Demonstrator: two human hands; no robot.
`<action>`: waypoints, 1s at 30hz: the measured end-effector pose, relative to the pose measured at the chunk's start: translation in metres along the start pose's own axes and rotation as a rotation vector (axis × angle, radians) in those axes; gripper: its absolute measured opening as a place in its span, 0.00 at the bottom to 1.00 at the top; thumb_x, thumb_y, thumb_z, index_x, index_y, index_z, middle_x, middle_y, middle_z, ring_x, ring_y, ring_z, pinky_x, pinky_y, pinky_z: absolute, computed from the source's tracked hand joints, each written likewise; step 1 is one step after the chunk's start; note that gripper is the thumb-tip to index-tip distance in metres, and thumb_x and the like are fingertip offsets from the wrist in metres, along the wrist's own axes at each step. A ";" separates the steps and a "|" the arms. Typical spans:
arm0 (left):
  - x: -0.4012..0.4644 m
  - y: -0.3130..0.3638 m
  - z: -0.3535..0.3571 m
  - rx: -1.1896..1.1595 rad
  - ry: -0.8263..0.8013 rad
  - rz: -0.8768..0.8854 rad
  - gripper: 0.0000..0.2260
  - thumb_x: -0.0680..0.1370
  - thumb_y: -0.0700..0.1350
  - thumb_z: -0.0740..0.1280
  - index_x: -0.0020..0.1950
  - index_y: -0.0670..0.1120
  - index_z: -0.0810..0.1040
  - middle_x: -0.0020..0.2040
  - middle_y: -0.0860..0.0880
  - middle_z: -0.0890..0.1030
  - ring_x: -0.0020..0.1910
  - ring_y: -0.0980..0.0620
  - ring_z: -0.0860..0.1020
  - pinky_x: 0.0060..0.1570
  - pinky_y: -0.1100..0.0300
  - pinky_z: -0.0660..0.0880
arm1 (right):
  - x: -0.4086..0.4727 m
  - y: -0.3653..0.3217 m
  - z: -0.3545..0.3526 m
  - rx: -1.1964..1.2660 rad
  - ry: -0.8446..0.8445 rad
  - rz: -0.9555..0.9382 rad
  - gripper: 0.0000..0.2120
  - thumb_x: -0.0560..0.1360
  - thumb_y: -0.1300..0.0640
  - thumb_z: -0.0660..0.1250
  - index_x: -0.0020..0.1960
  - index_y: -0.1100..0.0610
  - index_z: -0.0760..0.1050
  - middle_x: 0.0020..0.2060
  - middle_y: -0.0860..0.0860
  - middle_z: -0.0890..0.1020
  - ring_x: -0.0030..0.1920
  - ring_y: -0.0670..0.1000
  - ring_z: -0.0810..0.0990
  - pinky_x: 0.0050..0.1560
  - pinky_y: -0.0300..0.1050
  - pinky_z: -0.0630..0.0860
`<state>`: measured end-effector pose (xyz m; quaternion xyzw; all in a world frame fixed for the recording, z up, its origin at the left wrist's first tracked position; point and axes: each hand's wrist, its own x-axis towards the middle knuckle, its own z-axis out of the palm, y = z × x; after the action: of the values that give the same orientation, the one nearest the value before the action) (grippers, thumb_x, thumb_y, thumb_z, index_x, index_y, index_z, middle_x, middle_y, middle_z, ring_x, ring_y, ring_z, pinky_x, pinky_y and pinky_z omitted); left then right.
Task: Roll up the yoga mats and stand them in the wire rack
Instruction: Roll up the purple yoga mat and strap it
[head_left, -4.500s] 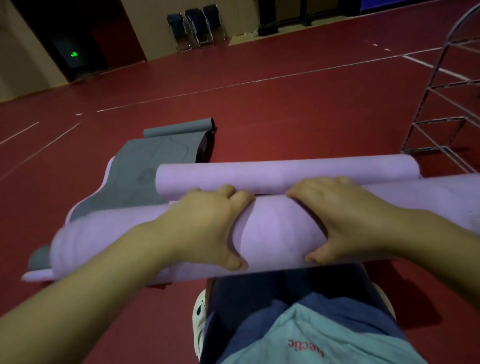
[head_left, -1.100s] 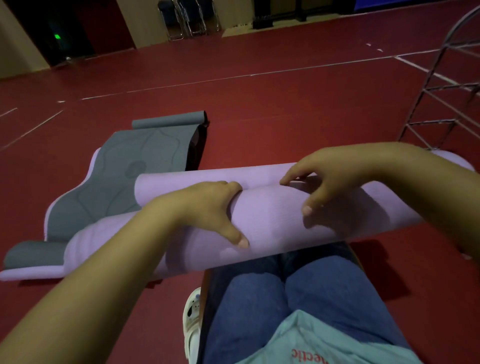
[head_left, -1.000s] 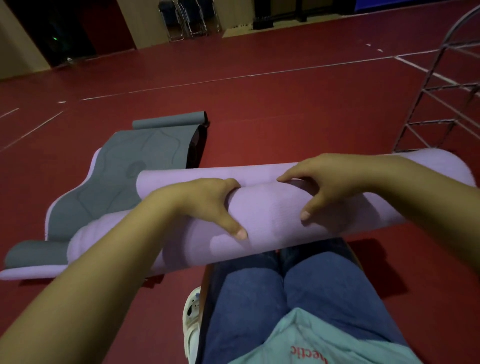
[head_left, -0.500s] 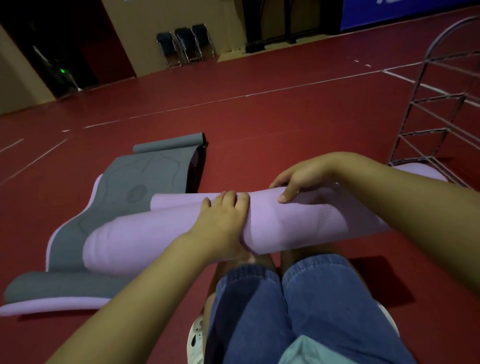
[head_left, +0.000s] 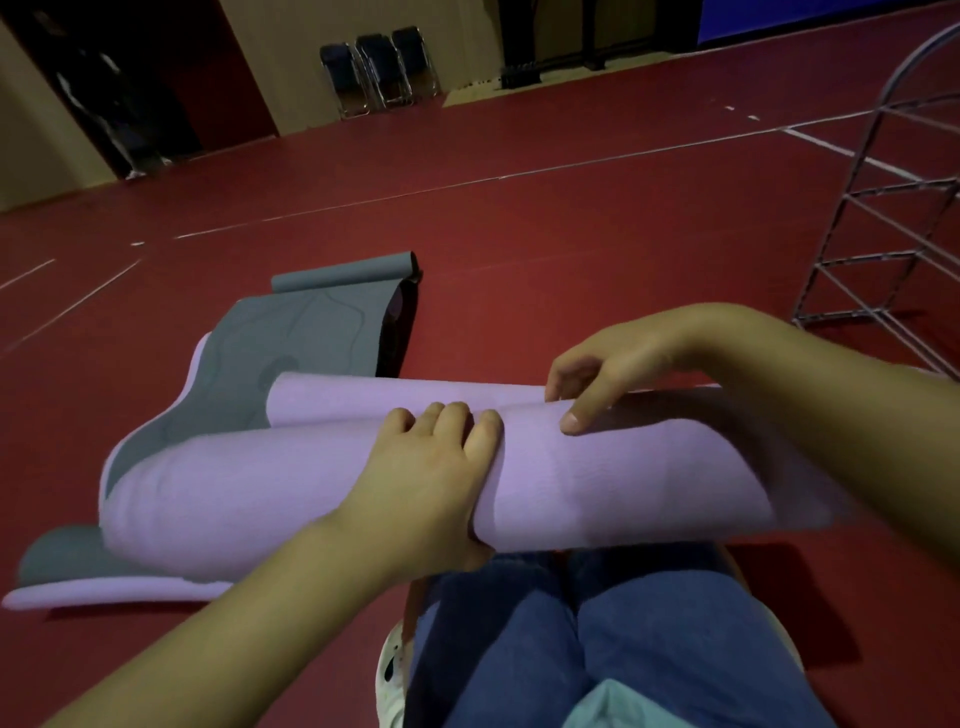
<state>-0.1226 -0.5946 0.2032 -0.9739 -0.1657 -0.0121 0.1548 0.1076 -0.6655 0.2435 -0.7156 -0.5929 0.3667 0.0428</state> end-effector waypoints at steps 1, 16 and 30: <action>-0.007 0.001 -0.005 0.001 -0.004 0.007 0.44 0.51 0.62 0.71 0.61 0.41 0.73 0.49 0.44 0.78 0.44 0.43 0.77 0.39 0.50 0.72 | -0.004 -0.002 0.001 0.001 -0.003 -0.019 0.18 0.71 0.46 0.71 0.58 0.48 0.76 0.49 0.45 0.81 0.51 0.47 0.78 0.59 0.47 0.75; -0.041 0.006 -0.007 -0.150 -0.148 -0.024 0.47 0.60 0.71 0.68 0.71 0.49 0.58 0.61 0.53 0.72 0.57 0.50 0.74 0.55 0.53 0.71 | 0.033 -0.033 0.024 -0.199 0.048 0.205 0.28 0.79 0.36 0.51 0.68 0.52 0.72 0.65 0.51 0.75 0.62 0.54 0.74 0.67 0.52 0.66; -0.004 -0.009 -0.011 -0.261 -0.311 0.062 0.45 0.59 0.70 0.72 0.68 0.50 0.62 0.60 0.50 0.74 0.55 0.48 0.75 0.56 0.53 0.72 | 0.050 0.002 0.025 -0.438 0.016 0.156 0.26 0.79 0.38 0.55 0.75 0.42 0.59 0.78 0.52 0.48 0.76 0.54 0.52 0.72 0.49 0.53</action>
<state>-0.1291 -0.5911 0.2165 -0.9805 -0.1545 0.1218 -0.0001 0.0960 -0.6312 0.2000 -0.7543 -0.6010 0.2258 -0.1375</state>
